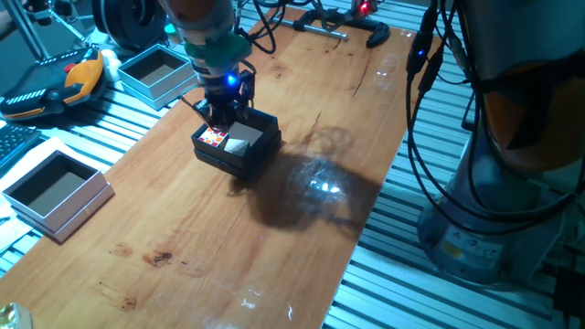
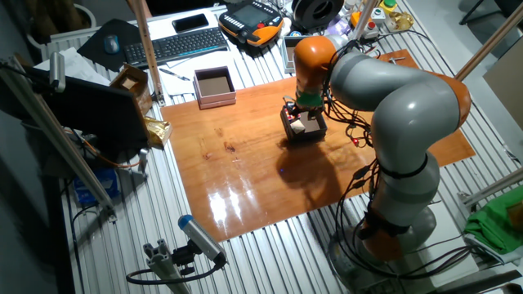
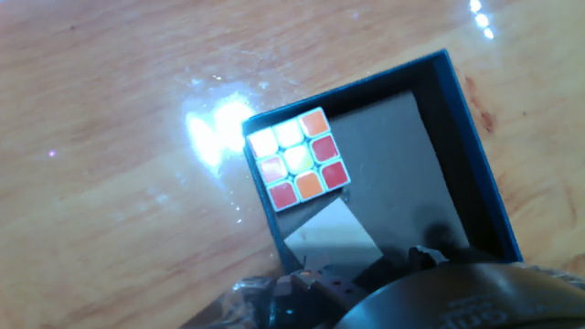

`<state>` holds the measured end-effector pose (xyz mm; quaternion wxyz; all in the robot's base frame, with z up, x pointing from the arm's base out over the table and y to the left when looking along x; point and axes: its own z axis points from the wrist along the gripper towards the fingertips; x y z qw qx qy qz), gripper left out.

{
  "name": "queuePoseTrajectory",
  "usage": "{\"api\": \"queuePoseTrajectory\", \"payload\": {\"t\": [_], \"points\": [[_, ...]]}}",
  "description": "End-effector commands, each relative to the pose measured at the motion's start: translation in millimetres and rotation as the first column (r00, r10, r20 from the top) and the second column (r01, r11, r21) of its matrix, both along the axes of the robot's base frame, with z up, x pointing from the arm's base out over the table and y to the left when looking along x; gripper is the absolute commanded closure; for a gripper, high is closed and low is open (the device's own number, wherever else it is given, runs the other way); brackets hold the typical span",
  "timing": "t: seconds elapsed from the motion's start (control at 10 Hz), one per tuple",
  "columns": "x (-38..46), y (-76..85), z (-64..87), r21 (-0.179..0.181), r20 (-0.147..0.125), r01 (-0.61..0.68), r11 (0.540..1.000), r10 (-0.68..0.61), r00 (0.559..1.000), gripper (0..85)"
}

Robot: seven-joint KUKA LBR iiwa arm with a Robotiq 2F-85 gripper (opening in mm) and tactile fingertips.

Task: Take everything out of the gift box

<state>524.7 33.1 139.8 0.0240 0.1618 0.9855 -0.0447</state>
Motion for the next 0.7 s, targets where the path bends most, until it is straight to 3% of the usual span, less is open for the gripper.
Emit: {"api": "queuePoseTrajectory", "payload": {"t": [0.0, 0.3, 0.5, 0.6], "points": [[0.4, -0.9, -2.3, 0.001, -0.004, -0.039, 0.999, 0.039, 0.999, 36.3], [0.4, -9.9, -13.4, 0.010, -0.013, -0.206, 0.979, 0.206, 0.979, 36.0], [-2.8, -6.4, -19.8, 0.031, -0.015, -0.266, 0.963, 0.267, 0.964, 35.7], [-6.7, -2.8, -25.5, 0.020, -0.012, -0.285, 0.958, 0.285, 0.959, 33.7]]}}
